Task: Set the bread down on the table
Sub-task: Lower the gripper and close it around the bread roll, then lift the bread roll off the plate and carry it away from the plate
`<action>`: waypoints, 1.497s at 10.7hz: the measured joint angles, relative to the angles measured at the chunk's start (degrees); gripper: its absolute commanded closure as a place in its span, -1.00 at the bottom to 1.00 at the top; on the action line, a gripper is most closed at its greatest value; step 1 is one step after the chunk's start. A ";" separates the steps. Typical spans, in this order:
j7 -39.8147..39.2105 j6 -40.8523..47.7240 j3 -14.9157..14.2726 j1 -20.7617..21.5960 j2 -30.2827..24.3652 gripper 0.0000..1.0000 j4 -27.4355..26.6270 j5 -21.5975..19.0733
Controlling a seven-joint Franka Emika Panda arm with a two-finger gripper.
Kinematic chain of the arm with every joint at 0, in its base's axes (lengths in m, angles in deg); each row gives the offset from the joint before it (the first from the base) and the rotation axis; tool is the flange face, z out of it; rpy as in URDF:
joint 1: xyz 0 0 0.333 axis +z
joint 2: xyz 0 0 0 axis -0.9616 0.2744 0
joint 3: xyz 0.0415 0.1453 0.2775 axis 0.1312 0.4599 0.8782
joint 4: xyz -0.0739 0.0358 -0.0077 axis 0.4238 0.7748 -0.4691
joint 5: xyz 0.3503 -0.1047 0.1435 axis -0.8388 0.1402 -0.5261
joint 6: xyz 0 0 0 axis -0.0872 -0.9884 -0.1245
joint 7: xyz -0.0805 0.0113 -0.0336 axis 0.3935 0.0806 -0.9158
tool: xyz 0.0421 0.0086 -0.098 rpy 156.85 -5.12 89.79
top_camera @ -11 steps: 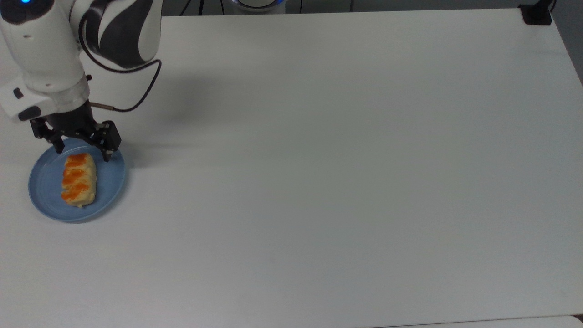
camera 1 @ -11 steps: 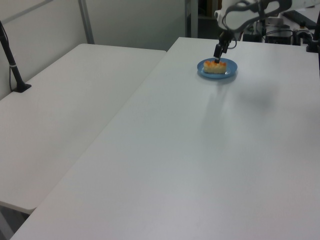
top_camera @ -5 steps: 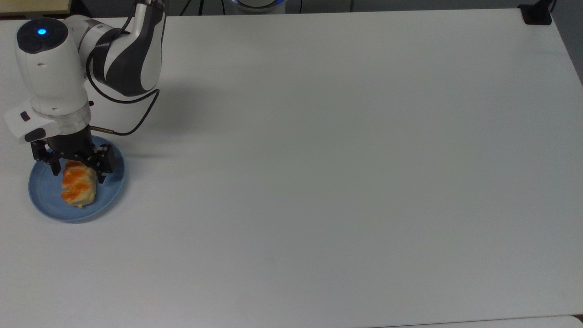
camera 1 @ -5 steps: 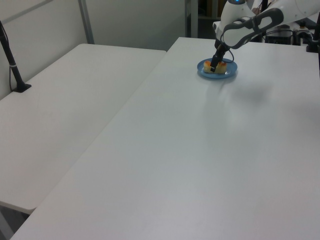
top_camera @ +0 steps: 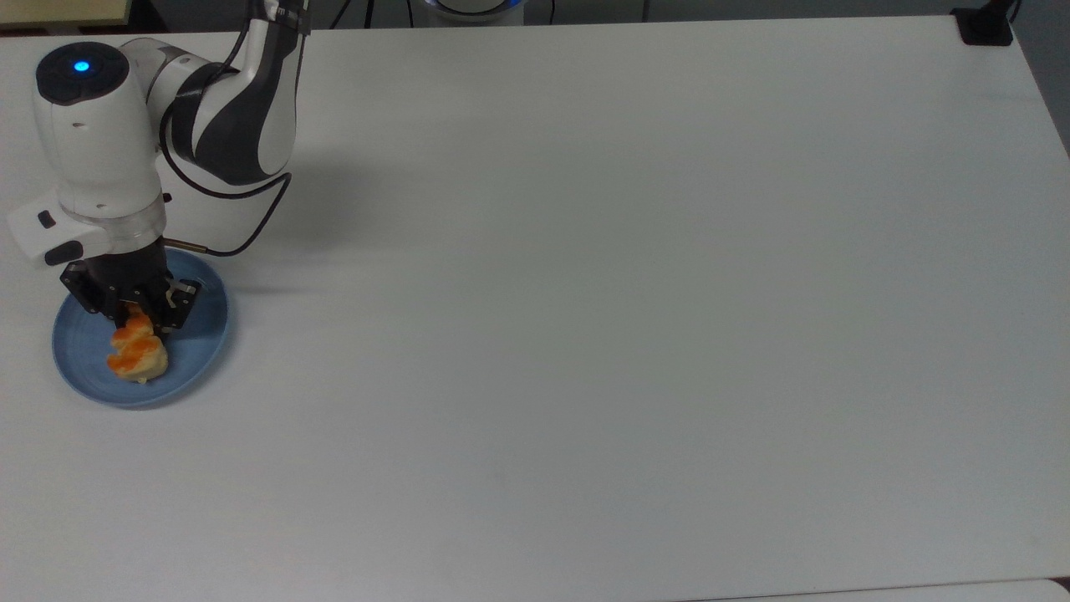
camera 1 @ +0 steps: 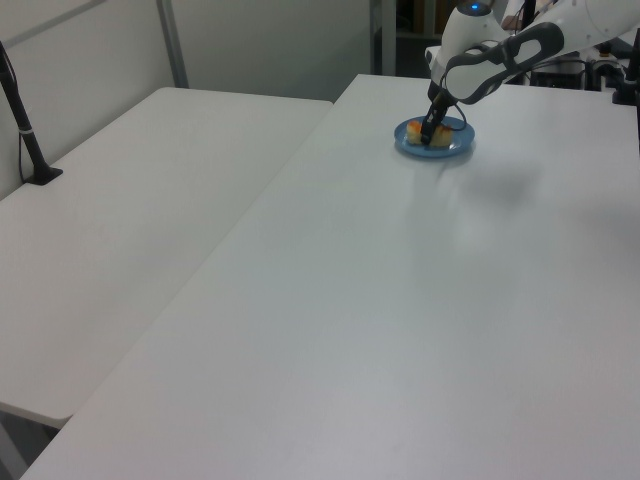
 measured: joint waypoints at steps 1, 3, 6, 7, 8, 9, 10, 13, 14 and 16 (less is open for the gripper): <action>0.00 0.00 0.00 -0.08 -0.09 0.33 0.56 -0.01; 0.00 1.07 0.17 0.05 -1.54 0.32 1.53 -0.01; 1.19 8.16 1.36 3.84 -5.96 0.30 1.51 -0.08; 3.60 9.03 1.45 6.68 -6.85 0.29 0.70 -0.08; 6.34 9.07 1.46 9.46 -7.06 0.29 -0.32 -0.07; 8.84 9.07 1.45 12.17 -7.01 0.28 -1.61 -0.06; 10.93 9.07 1.44 14.13 -6.93 0.12 -2.48 -0.05; 15.19 9.07 1.42 17.37 -5.89 -1.00 -3.45 1.39; 15.47 9.07 1.41 17.54 -5.60 -1.00 -3.51 1.59; 15.47 9.07 1.25 17.50 -5.52 -1.00 -3.47 1.65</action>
